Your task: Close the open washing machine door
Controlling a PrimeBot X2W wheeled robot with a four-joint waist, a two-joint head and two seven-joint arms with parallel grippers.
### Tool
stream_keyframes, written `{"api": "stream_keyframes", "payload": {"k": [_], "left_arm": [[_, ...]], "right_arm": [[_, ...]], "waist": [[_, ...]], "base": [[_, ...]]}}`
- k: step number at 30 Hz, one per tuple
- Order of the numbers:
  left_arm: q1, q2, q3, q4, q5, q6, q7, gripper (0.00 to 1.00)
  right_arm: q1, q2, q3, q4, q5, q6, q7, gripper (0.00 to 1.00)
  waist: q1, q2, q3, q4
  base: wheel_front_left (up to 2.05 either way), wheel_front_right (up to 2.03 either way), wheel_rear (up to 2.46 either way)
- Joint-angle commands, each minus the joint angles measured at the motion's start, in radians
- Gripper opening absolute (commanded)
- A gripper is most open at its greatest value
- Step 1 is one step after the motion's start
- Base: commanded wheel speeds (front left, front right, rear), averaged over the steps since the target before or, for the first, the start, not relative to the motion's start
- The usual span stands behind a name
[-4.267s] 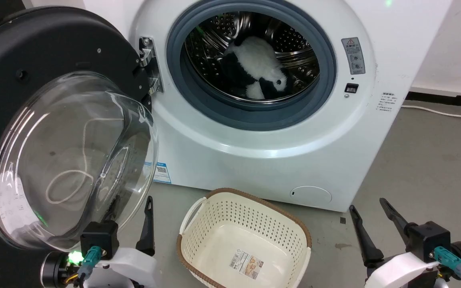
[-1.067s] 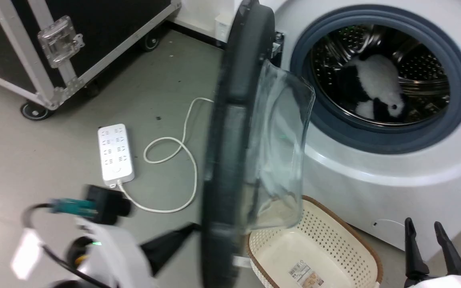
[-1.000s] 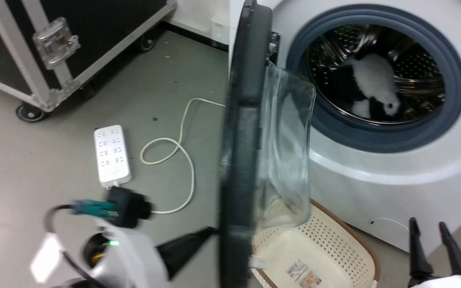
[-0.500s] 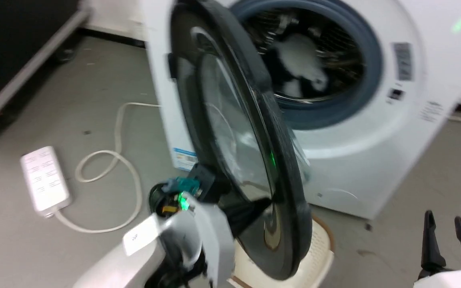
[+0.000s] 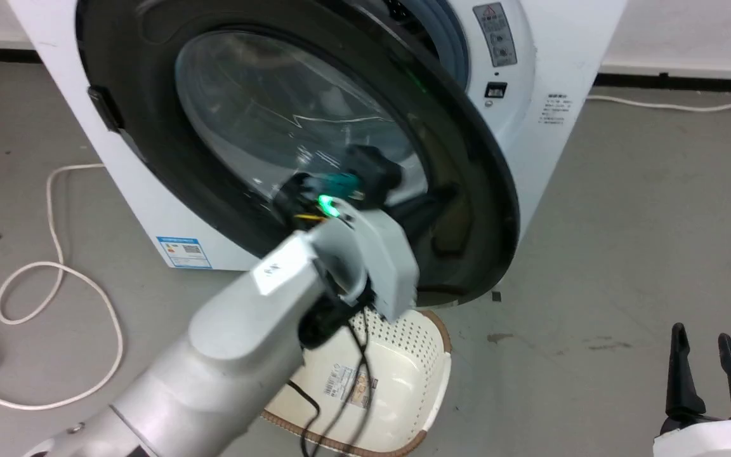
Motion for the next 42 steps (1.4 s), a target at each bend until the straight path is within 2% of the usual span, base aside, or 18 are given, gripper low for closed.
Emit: {"api": "stream_keyframes", "payload": {"k": [1,3,7,9,13,16,18,21,25,29,30,31,32,33,41,42], "left_arm": [[-0.013,0.005,0.016,0.027,0.001,-0.004,-0.035,0.00],[-0.022,0.010,0.051,0.053,0.003,0.012,-0.096,0.00],[-0.024,0.055,0.152,0.067,0.020,0.095,-0.259,0.00],[-0.010,0.089,0.197,0.057,0.043,0.142,-0.308,0.00],[0.076,0.151,0.357,-0.030,0.092,0.253,-0.334,0.00],[0.211,0.165,0.510,-0.145,0.145,0.307,-0.335,0.00],[0.313,0.161,0.583,-0.195,0.170,0.322,-0.335,0.00],[0.457,0.144,0.650,-0.236,0.193,0.322,-0.335,0.00],[0.605,0.109,0.687,-0.245,0.210,0.310,-0.336,0.00],[0.699,0.085,0.681,-0.203,0.218,0.283,-0.336,0.00],[0.711,0.083,0.672,-0.189,0.222,0.276,-0.336,0.16],[0.720,0.080,0.663,-0.176,0.222,0.269,-0.336,0.44],[0.726,0.077,0.658,-0.165,0.222,0.264,-0.336,0.97],[0.729,0.076,0.655,-0.156,0.222,0.260,-0.336,1.00],[0.730,0.077,0.649,-0.153,0.270,0.252,-0.336,1.00],[0.732,0.077,0.649,-0.159,0.282,0.253,-0.336,1.00]], "right_arm": [[-0.010,0.000,0.002,-0.001,0.003,0.001,-0.004,1.00],[-0.005,0.000,0.004,-0.003,0.003,0.001,-0.004,1.00],[0.005,0.000,0.010,-0.005,0.001,0.001,-0.004,1.00],[0.011,0.000,0.016,-0.005,0.000,0.001,-0.004,1.00],[0.014,0.000,0.036,-0.011,0.002,0.001,-0.004,1.00],[0.017,0.000,0.046,-0.015,0.004,0.001,-0.004,1.00],[0.022,0.000,0.053,-0.017,0.005,0.001,-0.004,1.00],[0.032,0.000,0.062,-0.020,0.007,0.001,-0.004,1.00],[0.044,0.000,0.070,-0.031,0.009,0.001,-0.004,1.00],[0.057,0.000,0.079,-0.042,0.012,0.001,-0.004,1.00],[0.060,0.000,0.080,-0.045,0.013,0.001,-0.004,1.00],[0.063,0.000,0.082,-0.048,0.013,0.001,-0.004,1.00],[0.065,0.000,0.083,-0.051,0.014,0.001,-0.004,1.00],[0.066,0.000,0.084,-0.052,0.014,0.001,-0.004,1.00],[0.061,0.000,0.065,-0.068,-0.004,0.001,-0.004,0.99],[0.058,0.000,0.060,-0.068,-0.009,0.001,-0.004,0.45]], "waist": [[-0.0003,-0.0001,-0.014,0.014],[-0.0003,-0.0001,-0.026,0.032],[-0.0003,-0.0001,-0.056,0.073],[-0.0003,-0.0001,-0.070,0.090],[-0.0003,-0.0001,-0.087,0.107],[-0.0003,-0.0001,-0.096,0.112],[-0.0003,-0.0001,-0.103,0.112],[-0.0003,-0.0001,-0.111,0.109],[-0.0003,-0.0001,-0.116,0.104],[-0.0003,-0.0001,-0.121,0.099],[-0.0003,-0.0001,-0.121,0.098],[-0.0003,-0.0001,-0.121,0.097],[-0.0003,-0.0001,-0.121,0.096],[-0.0003,-0.0001,-0.121,0.094],[-0.0003,-0.0001,-0.124,0.087],[-0.0003,-0.0001,-0.125,0.087]], "base": [[0.00,0.00,0.00],[0.00,0.00,0.00],[0.00,0.00,0.00],[0.00,0.00,0.00],[0.00,0.00,0.00],[0.00,0.00,0.00],[0.00,0.00,0.00],[0.00,0.00,0.00],[0.00,0.00,0.00],[0.00,0.00,0.00],[0.00,0.00,0.00],[0.00,0.00,0.00],[0.00,0.00,0.00],[0.00,0.00,0.00],[0.00,0.00,0.00],[0.00,0.00,0.00]]}}
